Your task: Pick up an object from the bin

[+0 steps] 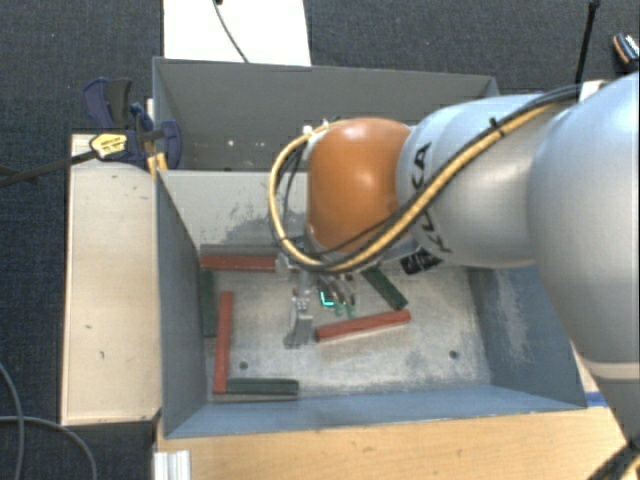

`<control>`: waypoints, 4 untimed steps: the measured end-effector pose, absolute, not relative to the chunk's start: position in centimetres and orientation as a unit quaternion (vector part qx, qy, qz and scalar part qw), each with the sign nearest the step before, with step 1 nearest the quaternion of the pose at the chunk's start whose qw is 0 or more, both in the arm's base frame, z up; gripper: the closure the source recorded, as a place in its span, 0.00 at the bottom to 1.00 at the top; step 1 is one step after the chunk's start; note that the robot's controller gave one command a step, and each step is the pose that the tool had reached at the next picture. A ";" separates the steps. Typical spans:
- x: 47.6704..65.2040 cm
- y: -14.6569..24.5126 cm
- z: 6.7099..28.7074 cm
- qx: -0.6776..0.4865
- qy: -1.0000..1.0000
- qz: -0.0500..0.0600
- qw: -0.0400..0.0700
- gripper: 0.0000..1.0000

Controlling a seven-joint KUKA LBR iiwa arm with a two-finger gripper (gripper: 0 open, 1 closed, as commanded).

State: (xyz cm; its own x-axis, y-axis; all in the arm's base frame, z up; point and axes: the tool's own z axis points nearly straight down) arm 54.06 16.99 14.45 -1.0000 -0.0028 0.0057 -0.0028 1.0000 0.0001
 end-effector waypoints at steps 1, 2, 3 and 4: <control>55.5 10.8 6.7 0.060 -0.998 0.001 0.002 0.00; 58.0 8.1 7.1 0.146 -0.989 0.000 -0.003 0.00; 57.9 8.3 7.1 0.144 -0.990 -0.001 -0.002 1.00; 58.5 6.8 20.6 0.146 -0.989 0.000 -0.006 1.00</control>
Offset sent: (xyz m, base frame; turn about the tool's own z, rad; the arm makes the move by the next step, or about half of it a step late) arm 0.0145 -0.0579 -0.0745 -0.1217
